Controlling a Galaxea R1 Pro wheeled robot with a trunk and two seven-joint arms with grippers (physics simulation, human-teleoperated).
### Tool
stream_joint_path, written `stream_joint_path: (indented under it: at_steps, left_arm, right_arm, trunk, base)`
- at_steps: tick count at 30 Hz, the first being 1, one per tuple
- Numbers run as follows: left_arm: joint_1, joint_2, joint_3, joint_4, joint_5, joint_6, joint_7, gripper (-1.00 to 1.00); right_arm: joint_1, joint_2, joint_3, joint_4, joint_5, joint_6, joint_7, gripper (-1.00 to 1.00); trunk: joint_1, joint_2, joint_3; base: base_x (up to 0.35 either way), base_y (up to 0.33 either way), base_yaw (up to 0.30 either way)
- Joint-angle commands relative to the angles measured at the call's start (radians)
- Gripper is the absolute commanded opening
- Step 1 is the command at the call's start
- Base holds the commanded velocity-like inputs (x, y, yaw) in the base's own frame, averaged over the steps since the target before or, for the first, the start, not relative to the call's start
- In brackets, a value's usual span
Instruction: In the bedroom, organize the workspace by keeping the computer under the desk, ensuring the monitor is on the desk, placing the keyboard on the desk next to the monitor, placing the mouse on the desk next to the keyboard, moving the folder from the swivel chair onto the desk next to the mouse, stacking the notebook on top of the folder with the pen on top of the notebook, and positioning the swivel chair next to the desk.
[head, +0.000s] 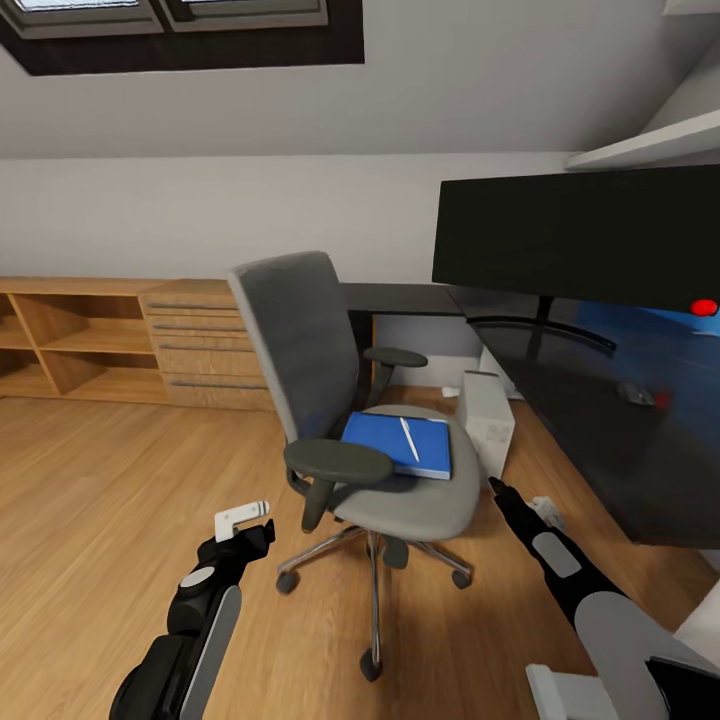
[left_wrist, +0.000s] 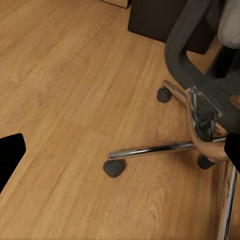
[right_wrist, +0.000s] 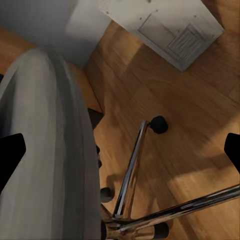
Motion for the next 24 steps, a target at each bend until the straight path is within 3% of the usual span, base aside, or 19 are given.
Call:
stream_joint_path:
  at_steps: [1,8,10,19,24]
  left_arm:
    - [-0.001,0.000,-0.001,-0.001,0.010,0.003,0.009,1.00]
    - [-0.001,0.006,0.009,-0.001,0.010,0.002,0.009,1.00]
    - [-0.001,0.007,0.033,-0.001,0.011,0.002,0.009,1.00]
    - [-0.001,0.008,0.056,-0.004,0.011,0.002,0.009,1.00]
    - [-0.001,0.007,0.092,-0.008,0.013,0.002,0.009,1.00]
  right_arm:
    - [-0.001,0.001,-0.007,0.001,-0.008,0.002,0.005,1.00]
    - [-0.001,0.004,-0.012,0.003,-0.009,-0.049,0.003,1.00]
    - [-0.001,0.004,-0.013,0.004,-0.010,-0.070,0.003,1.00]
    - [-0.001,0.005,-0.014,0.008,-0.013,-0.076,0.004,1.00]
    - [-0.001,0.013,-0.015,0.010,-0.037,-0.053,0.004,1.00]
  trunk:
    - [0.000,0.000,-0.001]
    - [0.000,0.000,-0.001]
    - [0.000,0.000,-0.001]
    - [0.000,0.000,-0.001]
    - [0.000,0.000,-0.001]
  base:
    - [0.065,0.000,0.000]
    - [0.147,0.000,0.000]
    - [0.082,0.000,0.000]
    - [0.138,0.000,0.000]
    - [0.017,0.000,0.000]
